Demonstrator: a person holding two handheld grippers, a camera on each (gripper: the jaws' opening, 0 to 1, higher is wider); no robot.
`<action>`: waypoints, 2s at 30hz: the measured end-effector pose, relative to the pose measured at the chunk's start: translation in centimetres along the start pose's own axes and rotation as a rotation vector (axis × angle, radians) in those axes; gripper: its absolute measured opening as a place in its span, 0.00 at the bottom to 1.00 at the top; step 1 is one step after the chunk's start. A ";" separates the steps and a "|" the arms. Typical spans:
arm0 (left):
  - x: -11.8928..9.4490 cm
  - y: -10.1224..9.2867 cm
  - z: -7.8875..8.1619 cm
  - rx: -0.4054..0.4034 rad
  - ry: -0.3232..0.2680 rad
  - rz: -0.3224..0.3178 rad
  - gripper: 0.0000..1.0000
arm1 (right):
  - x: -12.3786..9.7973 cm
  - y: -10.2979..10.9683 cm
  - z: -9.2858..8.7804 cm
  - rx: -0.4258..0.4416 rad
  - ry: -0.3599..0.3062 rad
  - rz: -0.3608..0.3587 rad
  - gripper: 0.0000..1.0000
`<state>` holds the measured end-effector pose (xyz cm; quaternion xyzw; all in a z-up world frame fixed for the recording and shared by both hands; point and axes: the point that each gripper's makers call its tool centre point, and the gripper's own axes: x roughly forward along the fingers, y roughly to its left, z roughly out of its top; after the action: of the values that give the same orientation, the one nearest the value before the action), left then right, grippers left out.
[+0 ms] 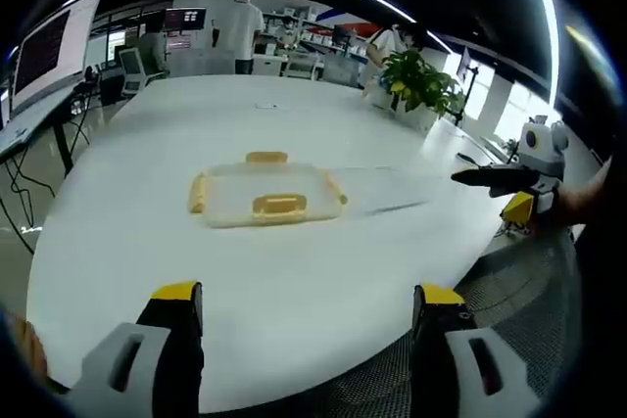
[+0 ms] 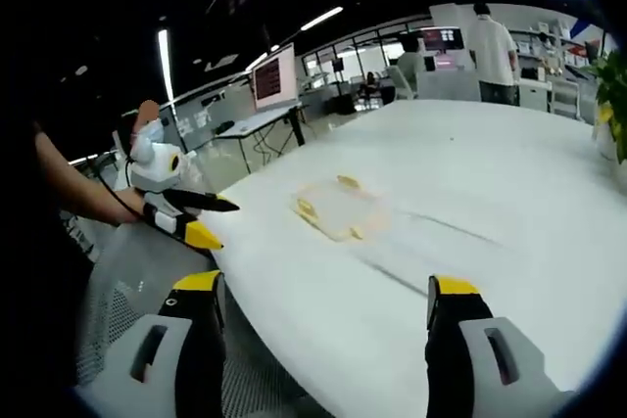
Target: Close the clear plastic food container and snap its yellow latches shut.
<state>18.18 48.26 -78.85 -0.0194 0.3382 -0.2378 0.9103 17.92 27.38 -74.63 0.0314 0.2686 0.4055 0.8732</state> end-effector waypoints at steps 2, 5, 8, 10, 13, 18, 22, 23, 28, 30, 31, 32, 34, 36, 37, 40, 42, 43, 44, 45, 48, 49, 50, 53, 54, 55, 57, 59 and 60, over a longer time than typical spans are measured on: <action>0.0 -0.3 0.1 0.000 0.000 -0.007 0.86 | -0.1 -0.2 0.0 0.002 -0.005 -0.006 0.83; 0.1 -0.6 0.1 0.004 0.006 -0.017 0.88 | -0.2 -0.5 0.1 0.004 -0.008 -0.015 0.83; 0.2 -0.6 0.0 0.006 0.012 -0.020 0.87 | -0.3 -0.6 0.1 0.003 -0.006 -0.017 0.83; 0.1 -0.5 0.1 -0.002 0.007 -0.018 0.86 | -0.4 -0.6 0.2 0.001 -0.011 -0.019 0.83; 0.1 -0.5 0.1 0.008 0.010 -0.014 0.86 | -0.4 -0.7 0.1 0.000 -0.008 -0.018 0.82; 0.2 -0.7 0.0 0.015 0.022 -0.025 0.85 | -0.2 0.1 -0.2 -0.056 0.016 0.015 0.80; -0.2 -0.6 0.9 0.014 -0.017 -0.020 0.81 | -0.2 0.3 -0.5 -0.081 0.035 0.028 0.76; -0.3 -0.6 0.9 0.005 -0.016 -0.018 0.81 | -0.2 0.3 -0.4 -0.074 0.031 0.033 0.77; -0.2 -1.1 1.0 0.020 -0.016 -0.050 0.80 | 0.1 1.2 -0.7 -0.104 0.068 0.062 0.75; -0.3 -0.9 1.0 0.012 -0.014 -0.048 0.80 | 0.2 1.9 -0.7 -0.132 0.074 0.084 0.74; -0.3 -0.9 1.0 0.009 -0.014 -0.048 0.80 | 0.2 2.1 -0.6 -0.146 0.072 0.089 0.74; -0.2 -0.8 1.3 0.006 -0.026 -0.051 0.80 | 0.2 2.3 -0.4 -0.157 0.068 0.092 0.74; -0.4 -0.9 1.9 -0.009 -0.061 -0.062 0.80 | 0.1 2.4 -0.4 -0.160 0.075 0.096 0.76; -0.7 -0.9 2.0 -0.012 -0.063 -0.067 0.80 | 0.2 2.8 -0.5 -0.193 0.086 0.106 0.77; -0.7 -1.0 2.0 -0.009 -0.060 -0.069 0.80 | 0.2 2.9 -0.8 -0.201 0.104 0.107 0.76; -0.6 -1.3 1.6 0.008 -0.036 -0.091 0.80 | 0.2 3.2 -0.5 -0.215 0.105 0.115 0.77; -0.6 -1.6 1.4 0.010 -0.021 -0.103 0.80 | 0.3 3.3 -0.1 -0.217 0.107 0.114 0.77; -0.6 -1.6 1.3 0.012 -0.014 -0.106 0.80 | 0.5 3.6 0.3 -0.200 0.094 0.131 0.78; -0.6 -1.6 1.4 0.012 -0.017 -0.107 0.80 | 0.6 3.9 0.4 -0.173 0.088 0.137 0.81; -0.7 -1.5 1.5 0.010 -0.024 -0.111 0.79 | 0.8 3.9 0.7 -0.165 0.078 0.134 0.82; -0.8 -1.6 1.8 0.015 -0.039 -0.124 0.78 | 1.2 3.8 0.6 -0.192 0.097 0.116 0.78; -0.7 -1.7 1.7 0.018 -0.033 -0.128 0.78 | 1.4 3.8 0.6 -0.195 0.100 0.111 0.78; -0.7 -1.7 1.6 0.020 -0.021 -0.136 0.78 | 1.5 3.8 0.7 -0.198 0.103 0.107 0.76; -0.8 -1.6 2.0 0.033 -0.024 -0.141 0.76 | 1.9 3.8 0.9 -0.197 0.106 0.105 0.75; -0.9 -1.6 2.6 0.033 -0.048 -0.147 0.74 | 2.2 3.9 0.9 -0.194 0.111 0.107 0.75; -0.9 -1.7 2.8 0.014 -0.051 -0.159 0.76 | 2.3 3.9 0.8 -0.203 0.122 0.105 0.75; -0.5 -1.5 2.8 0.005 -0.036 -0.175 0.79 | 2.6 3.9 0.9 -0.211 0.125 0.099 0.73; -0.3 -1.2 2.6 0.042 -0.015 -0.179 0.79 | 2.9 3.8 1.0 -0.204 0.122 0.094 0.73; -0.1 -1.1 2.5 0.055 -0.006 -0.181 0.79 | 3.0 3.7 1.1 -0.208 0.124 0.089 0.73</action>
<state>19.21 47.08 -76.66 -0.0255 0.3259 -0.3281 0.8863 17.46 32.23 -74.05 -0.0726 0.2766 0.4709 0.8345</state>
